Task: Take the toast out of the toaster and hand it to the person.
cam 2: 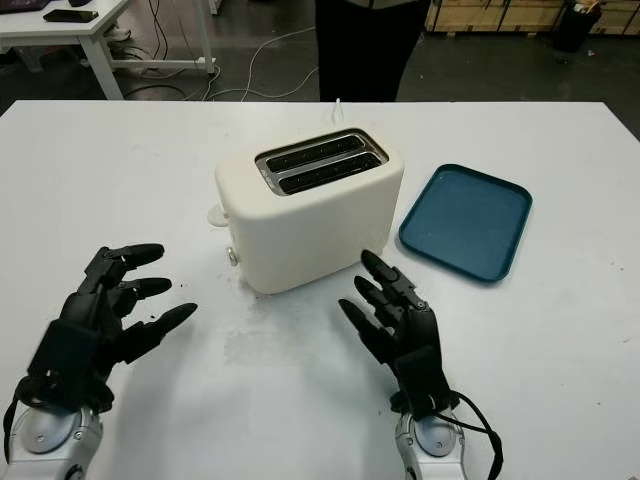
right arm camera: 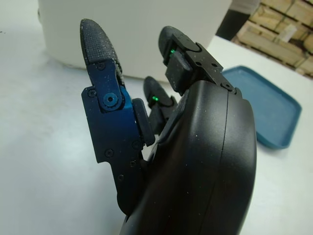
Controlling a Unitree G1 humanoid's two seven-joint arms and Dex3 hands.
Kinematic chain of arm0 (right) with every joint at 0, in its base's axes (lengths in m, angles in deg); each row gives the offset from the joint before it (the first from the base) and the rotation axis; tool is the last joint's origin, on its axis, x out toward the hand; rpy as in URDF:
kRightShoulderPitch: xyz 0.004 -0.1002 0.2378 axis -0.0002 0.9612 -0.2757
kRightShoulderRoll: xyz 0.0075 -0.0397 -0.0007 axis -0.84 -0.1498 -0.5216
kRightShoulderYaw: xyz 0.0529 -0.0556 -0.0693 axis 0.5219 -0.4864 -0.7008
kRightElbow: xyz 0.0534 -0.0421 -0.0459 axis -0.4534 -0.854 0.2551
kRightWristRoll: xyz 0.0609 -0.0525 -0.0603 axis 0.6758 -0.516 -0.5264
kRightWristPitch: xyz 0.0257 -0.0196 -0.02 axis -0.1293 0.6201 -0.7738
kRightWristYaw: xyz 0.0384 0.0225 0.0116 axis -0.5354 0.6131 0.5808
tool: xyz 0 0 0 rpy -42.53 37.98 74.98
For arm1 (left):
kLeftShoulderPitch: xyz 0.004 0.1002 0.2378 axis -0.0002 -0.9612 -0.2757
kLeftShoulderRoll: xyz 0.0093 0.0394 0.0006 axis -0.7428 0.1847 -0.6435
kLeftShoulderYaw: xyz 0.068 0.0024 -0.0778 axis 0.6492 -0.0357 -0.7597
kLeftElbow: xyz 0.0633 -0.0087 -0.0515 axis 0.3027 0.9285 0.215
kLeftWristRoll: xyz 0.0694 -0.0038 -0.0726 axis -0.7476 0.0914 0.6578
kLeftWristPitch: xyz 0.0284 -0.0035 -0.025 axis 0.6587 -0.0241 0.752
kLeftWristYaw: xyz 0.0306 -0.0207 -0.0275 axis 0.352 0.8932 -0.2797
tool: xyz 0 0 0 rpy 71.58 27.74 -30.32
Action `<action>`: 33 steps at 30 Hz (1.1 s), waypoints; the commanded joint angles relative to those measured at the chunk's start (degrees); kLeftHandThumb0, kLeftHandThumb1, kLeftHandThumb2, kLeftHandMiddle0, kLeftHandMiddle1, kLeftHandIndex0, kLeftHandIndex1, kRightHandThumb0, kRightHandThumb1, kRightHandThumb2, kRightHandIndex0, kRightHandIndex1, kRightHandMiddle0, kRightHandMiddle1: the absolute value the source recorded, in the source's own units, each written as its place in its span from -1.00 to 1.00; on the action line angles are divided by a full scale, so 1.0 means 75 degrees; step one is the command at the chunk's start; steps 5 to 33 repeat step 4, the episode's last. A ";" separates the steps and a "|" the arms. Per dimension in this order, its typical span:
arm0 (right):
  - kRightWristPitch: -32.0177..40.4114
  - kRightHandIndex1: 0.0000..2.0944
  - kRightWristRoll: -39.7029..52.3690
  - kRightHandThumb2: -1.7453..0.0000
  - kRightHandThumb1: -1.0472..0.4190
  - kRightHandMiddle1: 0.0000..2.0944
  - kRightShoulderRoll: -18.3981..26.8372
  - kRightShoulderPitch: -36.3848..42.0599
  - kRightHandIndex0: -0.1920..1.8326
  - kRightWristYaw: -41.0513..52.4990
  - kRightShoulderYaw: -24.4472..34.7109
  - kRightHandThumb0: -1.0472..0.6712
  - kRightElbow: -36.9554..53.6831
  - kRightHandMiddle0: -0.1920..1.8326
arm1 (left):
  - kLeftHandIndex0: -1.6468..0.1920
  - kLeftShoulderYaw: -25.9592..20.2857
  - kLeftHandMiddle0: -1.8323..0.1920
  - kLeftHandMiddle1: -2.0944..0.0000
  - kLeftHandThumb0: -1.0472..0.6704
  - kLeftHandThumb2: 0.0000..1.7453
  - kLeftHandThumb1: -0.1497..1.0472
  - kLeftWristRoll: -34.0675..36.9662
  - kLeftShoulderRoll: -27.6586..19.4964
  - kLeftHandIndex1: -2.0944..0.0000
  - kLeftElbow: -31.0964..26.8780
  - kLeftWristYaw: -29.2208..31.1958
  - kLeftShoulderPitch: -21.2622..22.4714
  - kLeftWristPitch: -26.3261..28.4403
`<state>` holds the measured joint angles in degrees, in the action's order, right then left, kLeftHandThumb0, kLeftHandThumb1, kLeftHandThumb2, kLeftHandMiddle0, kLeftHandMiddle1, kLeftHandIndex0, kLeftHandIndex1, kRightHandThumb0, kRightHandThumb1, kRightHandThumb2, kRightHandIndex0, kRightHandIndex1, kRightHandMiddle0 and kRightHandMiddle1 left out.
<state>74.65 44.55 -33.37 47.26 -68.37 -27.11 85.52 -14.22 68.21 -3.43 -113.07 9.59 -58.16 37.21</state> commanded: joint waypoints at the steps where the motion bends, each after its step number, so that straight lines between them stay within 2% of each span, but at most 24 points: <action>1: -0.0093 -0.76 -0.0132 0.97 -0.83 -0.97 -0.0037 0.0044 -0.31 -0.0152 0.0018 -0.50 0.0162 -0.27 | 0.78 0.0065 0.80 -0.35 -0.84 -0.99 0.37 -0.0078 0.0016 -0.20 0.0012 -0.0026 0.0051 -0.0054; 33: 0.0003 -0.76 -0.0179 0.97 -0.83 -0.98 -0.0023 0.0127 -0.32 -0.0193 -0.0003 -0.50 0.0308 -0.28 | 0.78 0.0081 0.80 -0.36 -0.84 -0.99 0.37 -0.0079 0.0015 -0.21 -0.0017 0.0020 0.0018 -0.0050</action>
